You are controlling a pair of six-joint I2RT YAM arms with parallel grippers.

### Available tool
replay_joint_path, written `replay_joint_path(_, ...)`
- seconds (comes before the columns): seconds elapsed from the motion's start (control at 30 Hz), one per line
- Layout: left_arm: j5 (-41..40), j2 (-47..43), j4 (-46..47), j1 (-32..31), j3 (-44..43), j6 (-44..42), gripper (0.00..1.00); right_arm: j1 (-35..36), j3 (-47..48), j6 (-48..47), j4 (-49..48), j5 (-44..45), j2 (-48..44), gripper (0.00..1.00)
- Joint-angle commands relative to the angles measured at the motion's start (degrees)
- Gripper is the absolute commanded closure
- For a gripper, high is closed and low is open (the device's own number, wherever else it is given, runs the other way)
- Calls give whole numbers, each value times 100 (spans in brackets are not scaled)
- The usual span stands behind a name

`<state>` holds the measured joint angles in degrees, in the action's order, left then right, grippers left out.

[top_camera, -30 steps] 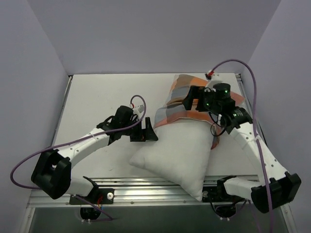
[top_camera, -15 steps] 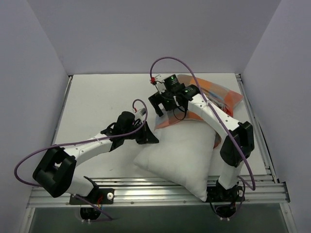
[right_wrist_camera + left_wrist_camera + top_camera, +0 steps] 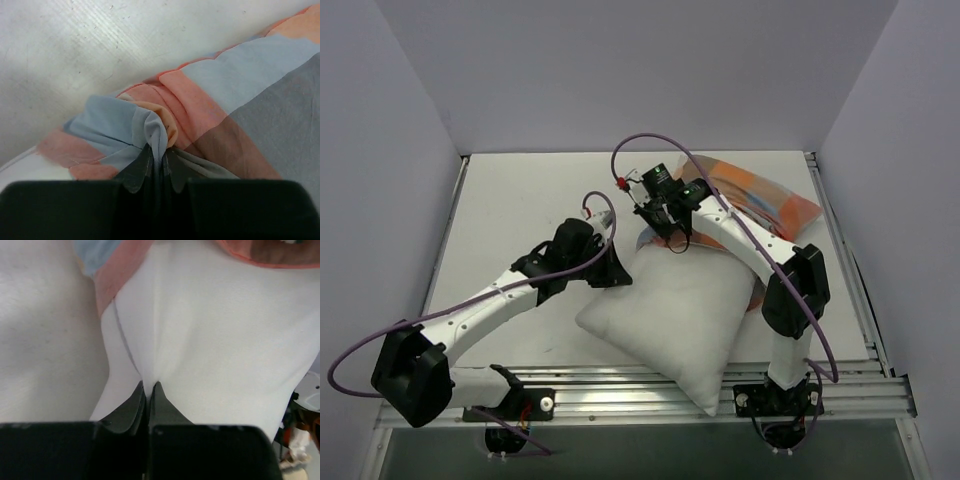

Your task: Remove the pillowcase from the pillow

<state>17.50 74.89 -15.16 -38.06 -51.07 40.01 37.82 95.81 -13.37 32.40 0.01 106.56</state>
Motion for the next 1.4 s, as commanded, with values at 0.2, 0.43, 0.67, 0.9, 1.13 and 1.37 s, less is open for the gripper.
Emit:
replay_joint_path(0.2, -1942, -1529, -2534, 343, -1396, -1390, 98, -1469, 805, 1080, -533, 1622, -294, 100)
replay_joint_path(0.43, -2970, -2698, -3467, 1046, -1950, -1926, 98, -3051, 1353, 2511, -603, 2591, -557, 100)
replay_joint_path(0.67, -3841, -3192, -3617, 1354, -2118, -2190, 98, -3747, 1168, 3042, -832, 2083, -751, 100)
replay_joint_path(0.9, -3965, -3165, -3169, 1363, -1503, -2111, 98, -3503, 36, 2998, -1972, -753, -1286, 100)
replay_joint_path(1.13, -3588, -2773, -1975, 1363, -1668, -2858, 98, -2710, -345, 2803, -2730, -1214, -1965, 100)
replay_joint_path(1.37, -3042, -1707, -2122, 1389, -2900, -2481, 98, -2657, 844, 2927, -2054, -1153, -1383, 47)
